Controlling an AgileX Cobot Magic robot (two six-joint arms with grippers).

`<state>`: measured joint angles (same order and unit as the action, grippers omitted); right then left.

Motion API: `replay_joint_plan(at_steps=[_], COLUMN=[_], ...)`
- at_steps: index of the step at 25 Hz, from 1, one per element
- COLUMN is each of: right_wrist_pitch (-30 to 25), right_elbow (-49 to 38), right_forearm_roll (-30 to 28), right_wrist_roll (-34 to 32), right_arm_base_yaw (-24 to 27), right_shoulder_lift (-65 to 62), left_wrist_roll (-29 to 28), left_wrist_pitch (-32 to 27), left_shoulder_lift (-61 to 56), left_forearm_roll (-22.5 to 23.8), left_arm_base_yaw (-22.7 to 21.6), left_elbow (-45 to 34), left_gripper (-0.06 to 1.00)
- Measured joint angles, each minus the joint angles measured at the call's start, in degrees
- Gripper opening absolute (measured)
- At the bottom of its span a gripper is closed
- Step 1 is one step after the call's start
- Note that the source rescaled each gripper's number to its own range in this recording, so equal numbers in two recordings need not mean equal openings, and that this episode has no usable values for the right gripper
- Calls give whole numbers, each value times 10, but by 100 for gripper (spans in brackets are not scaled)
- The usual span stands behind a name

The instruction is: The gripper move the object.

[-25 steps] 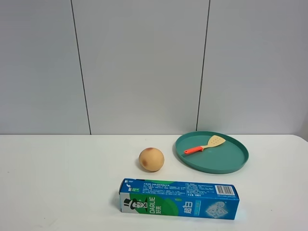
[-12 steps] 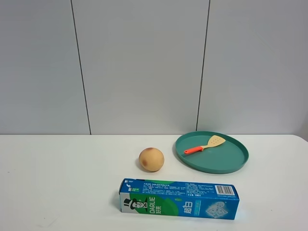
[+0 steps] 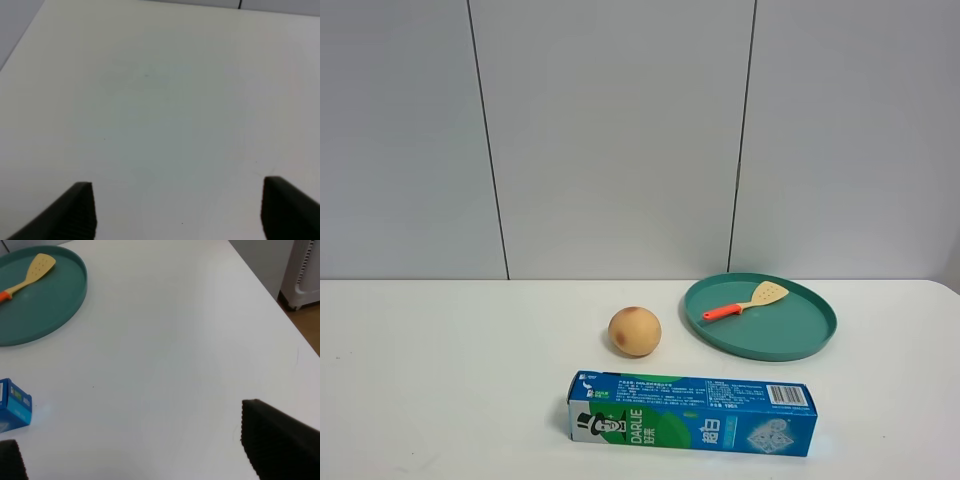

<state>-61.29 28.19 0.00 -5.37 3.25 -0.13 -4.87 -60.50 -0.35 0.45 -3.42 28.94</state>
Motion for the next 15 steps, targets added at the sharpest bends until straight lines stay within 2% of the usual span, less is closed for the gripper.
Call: replay_joint_plan(at_steps=[15], right_wrist_pitch=[0], right_elbow=[0], right_forearm_roll=[0], right_wrist_roll=[0], right_arm_base_yaw=[0], right_shoulder_lift=[0], left_wrist_roll=[0], left_wrist_pitch=[0], left_shoulder_lift=[0], left_forearm_roll=[0], left_arm_base_yaw=[0], left_elbow=[0], left_gripper=[90])
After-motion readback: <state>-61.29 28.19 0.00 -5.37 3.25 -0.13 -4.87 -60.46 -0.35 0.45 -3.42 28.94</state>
